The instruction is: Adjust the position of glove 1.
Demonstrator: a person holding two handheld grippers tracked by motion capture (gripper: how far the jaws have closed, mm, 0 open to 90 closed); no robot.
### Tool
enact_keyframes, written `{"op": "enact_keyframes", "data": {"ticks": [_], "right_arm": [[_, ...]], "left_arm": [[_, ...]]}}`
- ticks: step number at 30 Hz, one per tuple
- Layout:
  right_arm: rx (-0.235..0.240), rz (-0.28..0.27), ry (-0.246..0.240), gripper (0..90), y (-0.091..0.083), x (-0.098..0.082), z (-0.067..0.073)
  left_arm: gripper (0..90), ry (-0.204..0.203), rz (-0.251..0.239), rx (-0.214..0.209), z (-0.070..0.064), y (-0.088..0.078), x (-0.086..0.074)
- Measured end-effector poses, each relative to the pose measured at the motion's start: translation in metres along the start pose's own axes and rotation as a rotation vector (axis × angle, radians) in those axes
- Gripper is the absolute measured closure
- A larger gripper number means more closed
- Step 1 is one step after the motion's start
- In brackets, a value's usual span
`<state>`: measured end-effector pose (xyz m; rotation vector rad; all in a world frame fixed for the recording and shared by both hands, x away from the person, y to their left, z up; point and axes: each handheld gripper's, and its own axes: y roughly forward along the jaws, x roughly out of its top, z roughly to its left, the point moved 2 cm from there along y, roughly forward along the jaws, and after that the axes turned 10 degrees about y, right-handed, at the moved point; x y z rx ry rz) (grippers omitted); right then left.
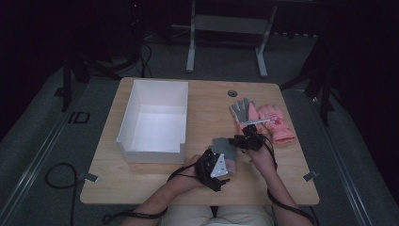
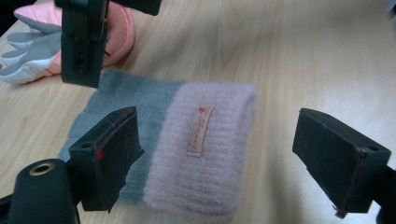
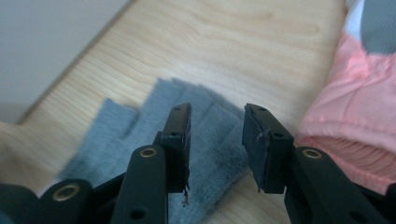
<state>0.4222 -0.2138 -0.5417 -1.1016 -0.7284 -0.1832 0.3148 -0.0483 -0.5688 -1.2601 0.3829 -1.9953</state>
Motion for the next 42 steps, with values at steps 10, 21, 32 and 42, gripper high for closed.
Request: {"op": "enact_keyframes", "data": {"ticks": [10,21,32,42], "right_arm": [[-0.087,0.034,-0.006,44.7,0.018,-0.004,0.000],[-0.041,0.049,0.087,44.3,0.024,-0.007,-0.003],[0.156,0.131,0.202,65.9,0.032,-0.001,-0.005],[0.164,0.043,0.144,73.3,0.012,0.001,0.002]], "left_arm": [[23.6,0.055,0.052,0.025,-0.007,0.013,-0.005],[50.2,0.061,0.080,0.029,0.002,0.018,-0.010],[66.2,0.017,0.079,-0.080,0.020,0.015,-0.011],[68.3,-0.030,0.092,-0.087,0.026,0.009,-0.005]]}}
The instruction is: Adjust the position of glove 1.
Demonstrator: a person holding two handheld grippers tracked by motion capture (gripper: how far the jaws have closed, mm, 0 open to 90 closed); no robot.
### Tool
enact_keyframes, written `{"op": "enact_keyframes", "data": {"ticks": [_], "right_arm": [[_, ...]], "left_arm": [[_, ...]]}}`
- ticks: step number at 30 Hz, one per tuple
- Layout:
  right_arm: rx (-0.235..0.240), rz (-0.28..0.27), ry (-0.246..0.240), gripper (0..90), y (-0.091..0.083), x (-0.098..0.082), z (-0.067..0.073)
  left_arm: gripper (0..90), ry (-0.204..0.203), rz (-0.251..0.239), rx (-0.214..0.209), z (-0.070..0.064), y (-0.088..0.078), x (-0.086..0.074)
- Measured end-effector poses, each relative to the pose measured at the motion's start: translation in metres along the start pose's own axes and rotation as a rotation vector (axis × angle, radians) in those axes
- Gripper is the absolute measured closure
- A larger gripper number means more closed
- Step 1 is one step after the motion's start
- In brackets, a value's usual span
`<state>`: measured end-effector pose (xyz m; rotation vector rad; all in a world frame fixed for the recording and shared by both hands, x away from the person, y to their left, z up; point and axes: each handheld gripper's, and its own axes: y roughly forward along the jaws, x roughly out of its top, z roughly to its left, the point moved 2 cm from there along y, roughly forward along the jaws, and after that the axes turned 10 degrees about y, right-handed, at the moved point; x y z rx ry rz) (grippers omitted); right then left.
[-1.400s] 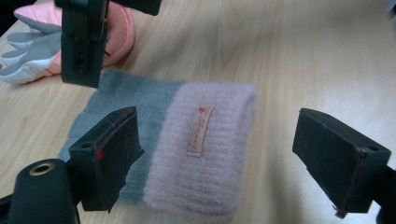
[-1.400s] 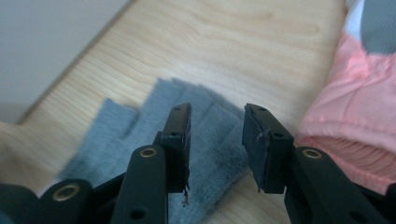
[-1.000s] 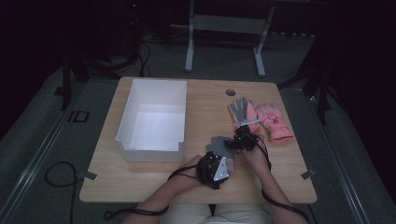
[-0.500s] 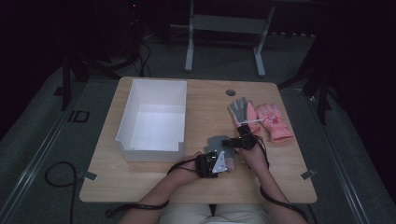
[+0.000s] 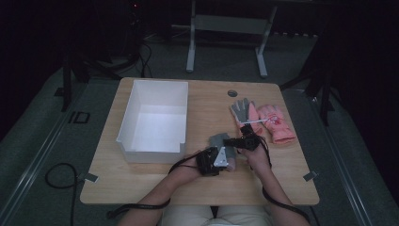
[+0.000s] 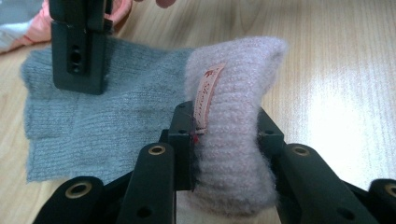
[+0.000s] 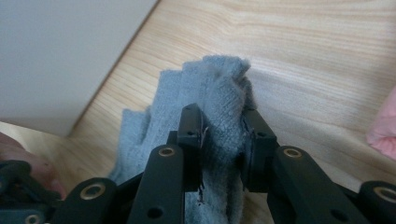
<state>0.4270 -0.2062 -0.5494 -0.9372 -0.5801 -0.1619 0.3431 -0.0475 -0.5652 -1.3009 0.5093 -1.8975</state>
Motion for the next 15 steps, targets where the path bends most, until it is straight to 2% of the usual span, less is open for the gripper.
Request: {"op": "enact_keyframes", "data": {"ticks": [3,5,15], "right_arm": [[-0.001,-0.018,-0.002,73.4,-0.005,0.001,0.003],[0.010,-0.045,0.001,73.4,-0.016,0.005,0.006],[0.028,-0.105,-0.006,73.5,-0.046,0.023,0.021]], "left_arm": [[68.4,0.006,0.000,0.002,0.002,-0.003,0.006],[68.5,0.016,0.004,0.010,0.007,-0.011,0.014],[68.9,0.086,0.021,0.027,0.024,-0.040,0.039]]}}
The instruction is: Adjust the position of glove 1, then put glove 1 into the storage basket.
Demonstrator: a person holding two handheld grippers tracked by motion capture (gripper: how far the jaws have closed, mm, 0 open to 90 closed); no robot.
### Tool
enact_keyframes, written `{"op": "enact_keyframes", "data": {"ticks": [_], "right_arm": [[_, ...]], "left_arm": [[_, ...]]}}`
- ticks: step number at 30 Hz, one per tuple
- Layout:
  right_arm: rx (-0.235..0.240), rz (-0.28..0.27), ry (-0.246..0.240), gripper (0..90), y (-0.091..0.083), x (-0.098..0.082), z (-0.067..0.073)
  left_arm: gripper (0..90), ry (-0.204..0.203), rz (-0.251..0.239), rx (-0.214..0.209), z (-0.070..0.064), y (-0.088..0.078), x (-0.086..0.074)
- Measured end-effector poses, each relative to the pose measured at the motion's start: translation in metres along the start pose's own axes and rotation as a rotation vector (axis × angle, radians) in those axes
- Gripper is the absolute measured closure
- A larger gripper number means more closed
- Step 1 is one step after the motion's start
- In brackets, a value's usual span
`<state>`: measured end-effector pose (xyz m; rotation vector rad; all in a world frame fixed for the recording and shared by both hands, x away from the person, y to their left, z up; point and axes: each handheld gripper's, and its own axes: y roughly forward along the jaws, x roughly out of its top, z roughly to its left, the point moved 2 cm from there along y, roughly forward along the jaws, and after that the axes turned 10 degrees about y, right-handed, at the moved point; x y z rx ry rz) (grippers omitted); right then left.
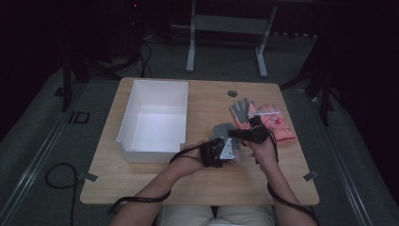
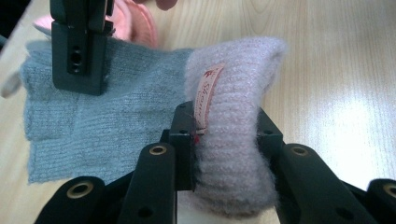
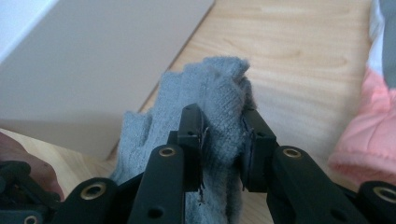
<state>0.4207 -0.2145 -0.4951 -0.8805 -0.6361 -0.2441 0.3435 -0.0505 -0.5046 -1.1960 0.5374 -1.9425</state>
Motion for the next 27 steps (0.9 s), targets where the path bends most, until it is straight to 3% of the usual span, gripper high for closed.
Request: {"op": "enact_keyframes", "data": {"ticks": [14,21,27], "right_arm": [[0.042,-0.083,-0.051,73.6,-0.036,0.027,0.034],[0.060,-0.121,-0.065,73.6,-0.043,0.048,0.053],[0.064,-0.127,-0.090,73.6,-0.038,0.068,0.072]], "left_arm": [[68.8,0.064,0.032,0.025,0.022,-0.049,0.032],[68.8,0.097,0.044,0.049,0.042,-0.073,0.032],[68.8,0.109,0.060,0.065,0.057,-0.092,0.023]]}}
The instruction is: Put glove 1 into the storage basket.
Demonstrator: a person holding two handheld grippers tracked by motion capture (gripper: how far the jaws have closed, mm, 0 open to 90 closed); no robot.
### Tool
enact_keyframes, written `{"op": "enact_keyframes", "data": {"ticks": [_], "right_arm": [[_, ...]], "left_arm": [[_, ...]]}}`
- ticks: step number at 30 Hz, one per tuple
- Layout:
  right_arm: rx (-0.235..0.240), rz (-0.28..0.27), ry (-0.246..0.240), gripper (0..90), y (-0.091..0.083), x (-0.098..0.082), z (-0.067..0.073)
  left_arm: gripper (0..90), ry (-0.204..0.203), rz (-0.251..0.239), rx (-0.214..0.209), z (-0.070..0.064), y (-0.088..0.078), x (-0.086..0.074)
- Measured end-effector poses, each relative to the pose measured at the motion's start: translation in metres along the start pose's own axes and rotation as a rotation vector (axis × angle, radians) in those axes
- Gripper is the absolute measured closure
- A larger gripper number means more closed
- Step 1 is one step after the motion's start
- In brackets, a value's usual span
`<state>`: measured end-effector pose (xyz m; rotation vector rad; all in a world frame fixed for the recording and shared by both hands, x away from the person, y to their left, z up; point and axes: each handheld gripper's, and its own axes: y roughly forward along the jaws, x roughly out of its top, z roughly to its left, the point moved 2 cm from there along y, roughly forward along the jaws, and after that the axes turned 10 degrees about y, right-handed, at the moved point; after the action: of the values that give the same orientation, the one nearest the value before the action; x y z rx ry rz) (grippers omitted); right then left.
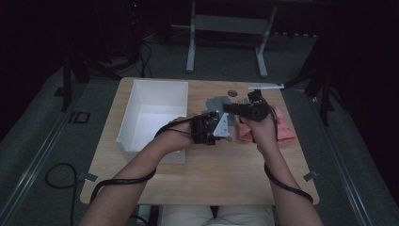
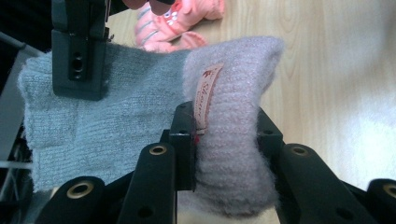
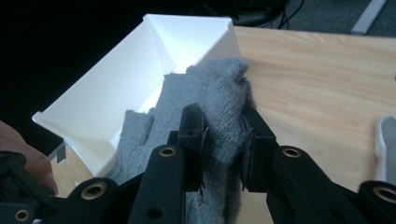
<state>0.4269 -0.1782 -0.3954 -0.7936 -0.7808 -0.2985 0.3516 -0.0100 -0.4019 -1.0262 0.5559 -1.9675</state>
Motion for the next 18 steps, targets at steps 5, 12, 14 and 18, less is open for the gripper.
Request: {"op": "enact_keyframes", "data": {"ticks": [5,12,14,18], "right_arm": [[0.013,0.001,-0.017,73.7,0.010,0.014,0.016],[0.030,0.012,-0.042,73.7,0.031,0.026,0.037],[0.038,0.018,-0.045,73.7,0.038,0.029,0.044],[0.054,0.022,-0.053,73.6,0.052,0.032,0.059]], "left_arm": [[68.8,0.008,0.013,0.013,0.009,-0.015,-0.012],[68.8,0.020,0.040,0.020,0.016,-0.038,-0.034],[68.7,0.028,0.049,0.023,0.017,-0.044,-0.041],[68.7,0.014,0.052,0.020,0.018,-0.057,-0.058]]}}
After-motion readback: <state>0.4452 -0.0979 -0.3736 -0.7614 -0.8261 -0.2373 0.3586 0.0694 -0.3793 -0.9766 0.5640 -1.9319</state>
